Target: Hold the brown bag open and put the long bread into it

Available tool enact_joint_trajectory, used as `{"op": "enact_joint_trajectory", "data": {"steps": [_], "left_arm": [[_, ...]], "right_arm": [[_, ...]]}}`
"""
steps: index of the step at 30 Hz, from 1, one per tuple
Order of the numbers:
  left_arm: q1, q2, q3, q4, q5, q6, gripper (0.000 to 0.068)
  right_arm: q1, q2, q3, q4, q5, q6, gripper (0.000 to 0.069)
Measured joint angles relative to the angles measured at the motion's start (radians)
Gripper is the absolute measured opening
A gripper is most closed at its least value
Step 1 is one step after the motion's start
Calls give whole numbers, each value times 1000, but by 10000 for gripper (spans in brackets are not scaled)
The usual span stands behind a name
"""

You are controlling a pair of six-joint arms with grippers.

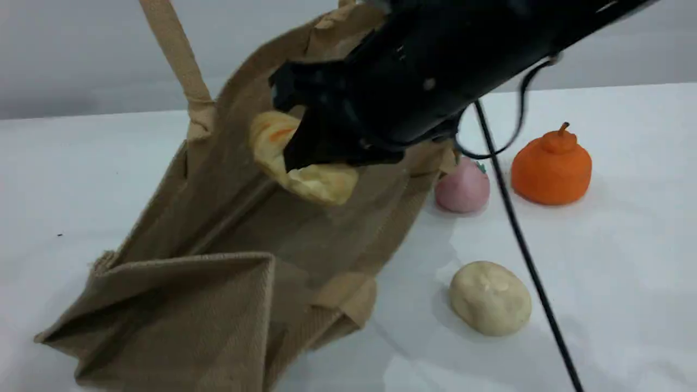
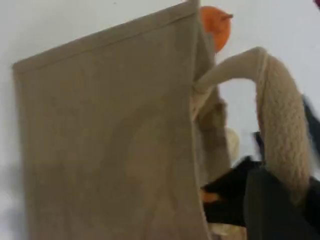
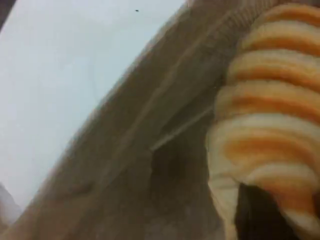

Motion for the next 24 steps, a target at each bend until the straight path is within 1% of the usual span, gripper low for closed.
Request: {"op": "enact_joint_trajectory", "data": {"steps": [5, 11, 13, 15, 17, 21, 24], "left_arm": [[0, 0, 0, 1, 0, 0, 90], [0, 0, 0, 5, 0, 4, 90], [0, 0, 0, 5, 0, 17, 90], [0, 0, 0, 5, 0, 22, 90], [0, 0, 0, 5, 0, 22, 90], [0, 0, 0, 7, 0, 27, 90], [0, 0, 0, 7, 1, 28, 90]], "right_arm": [[0, 93, -85, 0, 1, -23, 102], [0, 99, -98, 8, 3, -42, 112], [0, 99, -98, 15, 3, -56, 142], [0, 99, -98, 17, 7, -57, 186], [0, 99, -98, 17, 16, -57, 251], [0, 95, -98, 17, 52, -59, 360], [0, 94, -98, 16, 79, -60, 395]]}}
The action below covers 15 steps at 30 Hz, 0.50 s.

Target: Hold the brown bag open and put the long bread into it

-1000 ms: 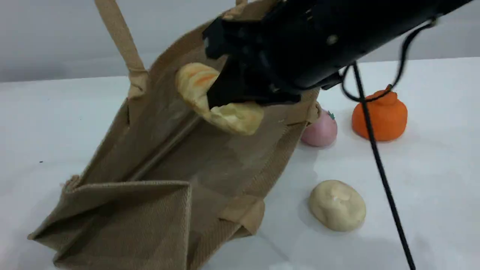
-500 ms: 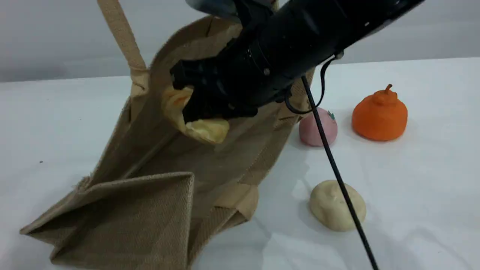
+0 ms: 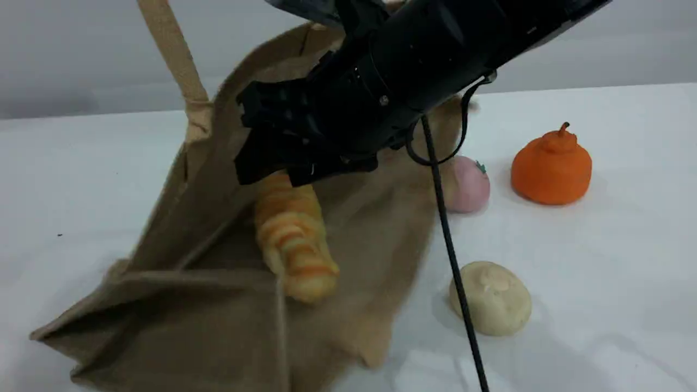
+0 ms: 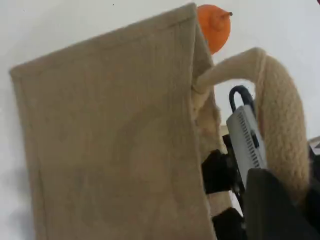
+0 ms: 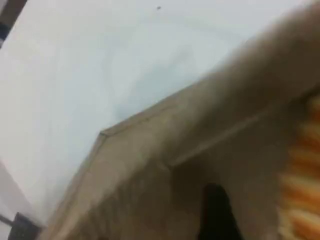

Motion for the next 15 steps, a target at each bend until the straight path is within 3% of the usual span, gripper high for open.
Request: {"op": "enact_joint_trajectory", "data": {"steps": [8, 15], "left_arm": [[0, 0, 0, 1, 0, 1, 90], [0, 0, 1, 2, 0, 1, 90]], "right_arm": [[-26, -139, 2, -72, 12, 26, 405], [-122, -331, 2, -294, 61, 194, 405]]}}
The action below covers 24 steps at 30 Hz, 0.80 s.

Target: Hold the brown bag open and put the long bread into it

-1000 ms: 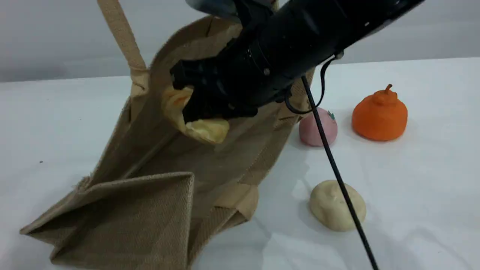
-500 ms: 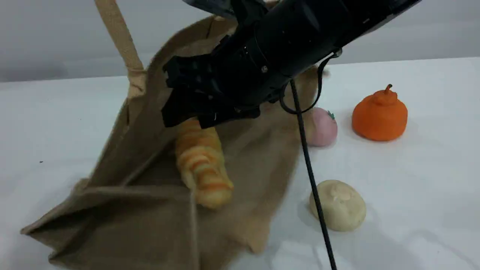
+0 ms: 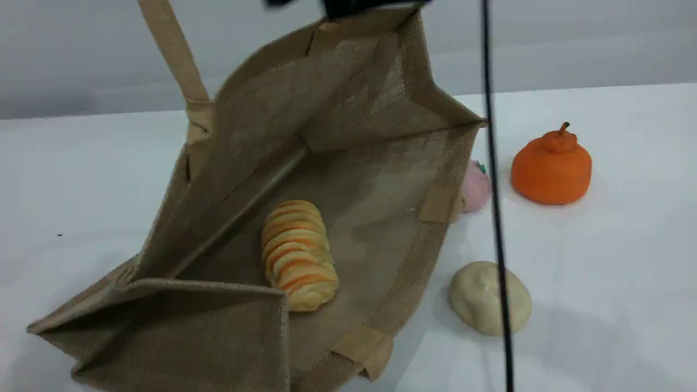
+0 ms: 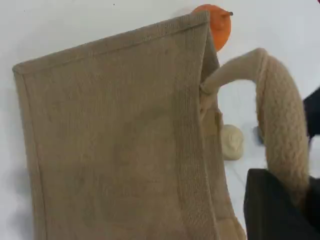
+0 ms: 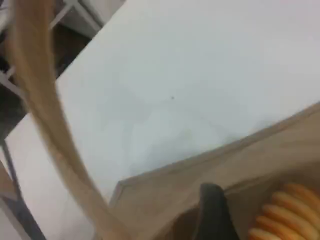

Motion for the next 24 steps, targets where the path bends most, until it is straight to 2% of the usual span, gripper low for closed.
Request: {"op": "enact_joint_trajectory", "data": {"steps": [6, 12, 19, 21, 24], "left_arm": [[0, 15, 4, -6, -1, -1, 90], [-1, 54, 66, -7, -9, -2, 90], [-1, 54, 259, -9, -159, 29, 90], [-1, 53, 309, -31, -195, 48, 94], [-7, 53, 382, -105, -257, 107, 104]], "right_arm": [[-80, -153, 0, -237, 117, 192, 405], [-92, -328, 0, -439, 214, 345, 405], [-92, -530, 0, -690, 320, 545, 405], [-92, -580, 0, -764, 363, 606, 405], [-92, -658, 0, -871, 437, 695, 405]]}}
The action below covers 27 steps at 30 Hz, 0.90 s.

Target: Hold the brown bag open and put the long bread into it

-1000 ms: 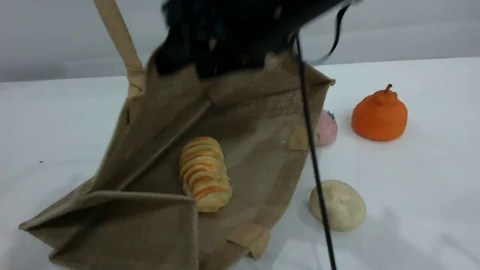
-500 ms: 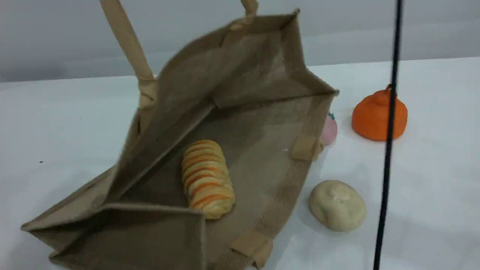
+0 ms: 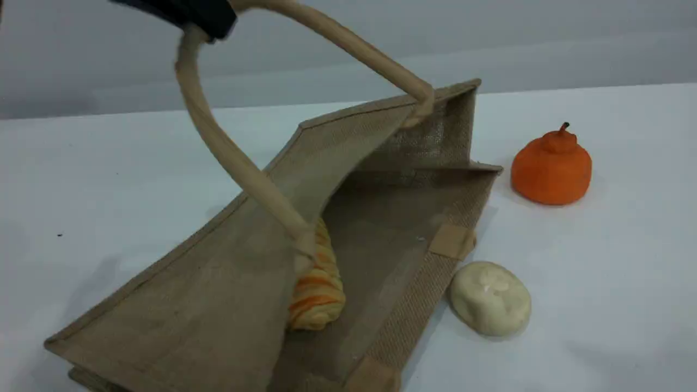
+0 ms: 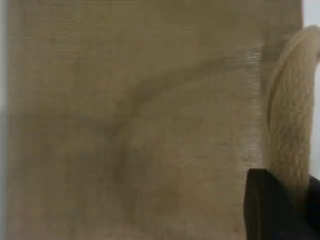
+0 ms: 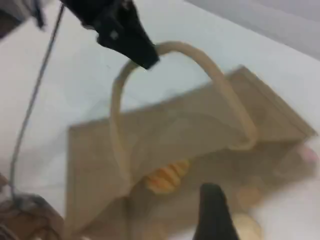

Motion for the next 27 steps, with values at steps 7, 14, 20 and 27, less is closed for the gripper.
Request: {"op": "enact_joint_trajectory", "data": {"steps": [7, 14, 20, 27], "left_arm": [[-87, 3, 100, -120, -84, 172, 171], [-162, 80, 135, -108, -139, 203, 356], [-163, 109, 135, -101, -110, 202, 417], [-163, 17, 131, -79, -17, 202, 420]], "right_arm": [[0, -179, 0, -210, 119, 171, 405], [0, -326, 0, -301, 252, 249, 405], [0, -428, 0, -380, 285, 277, 405], [0, -572, 76, -387, 282, 275, 405]]}}
